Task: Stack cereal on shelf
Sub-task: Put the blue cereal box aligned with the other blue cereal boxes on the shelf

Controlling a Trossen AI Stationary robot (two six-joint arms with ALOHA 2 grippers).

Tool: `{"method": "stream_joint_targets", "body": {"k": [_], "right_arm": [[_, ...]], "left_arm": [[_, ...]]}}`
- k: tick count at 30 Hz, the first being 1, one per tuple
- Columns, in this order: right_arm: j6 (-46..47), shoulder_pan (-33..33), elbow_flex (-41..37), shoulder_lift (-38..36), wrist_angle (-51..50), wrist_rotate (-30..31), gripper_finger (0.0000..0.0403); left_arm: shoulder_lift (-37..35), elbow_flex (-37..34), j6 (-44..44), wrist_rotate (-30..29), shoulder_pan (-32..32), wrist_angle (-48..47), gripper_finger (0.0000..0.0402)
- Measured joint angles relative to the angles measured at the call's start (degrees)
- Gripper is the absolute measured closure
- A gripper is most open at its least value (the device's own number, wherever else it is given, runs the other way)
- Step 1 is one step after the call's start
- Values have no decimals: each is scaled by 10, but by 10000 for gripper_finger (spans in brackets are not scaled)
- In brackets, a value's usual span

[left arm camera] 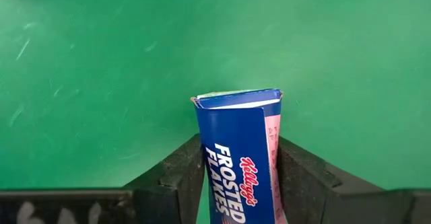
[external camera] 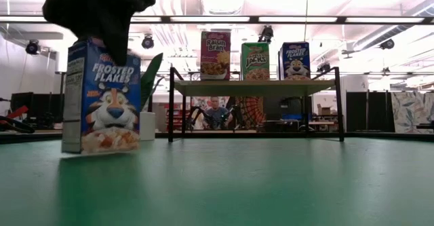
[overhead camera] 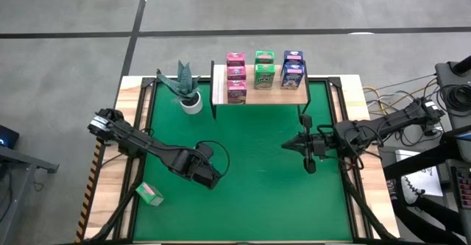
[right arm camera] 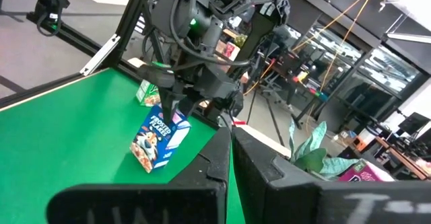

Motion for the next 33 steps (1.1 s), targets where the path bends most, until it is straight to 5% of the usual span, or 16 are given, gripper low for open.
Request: {"method": "stream_joint_targets", "body": {"k": [21, 33], "right_arm": [[14, 0, -1, -74, -62, -27, 394], [10, 0, -20, -120, -65, -59, 394]], "left_arm": [[32, 290, 421, -112, 81, 4, 260], [141, 503, 658, -113, 162, -14, 260]]}}
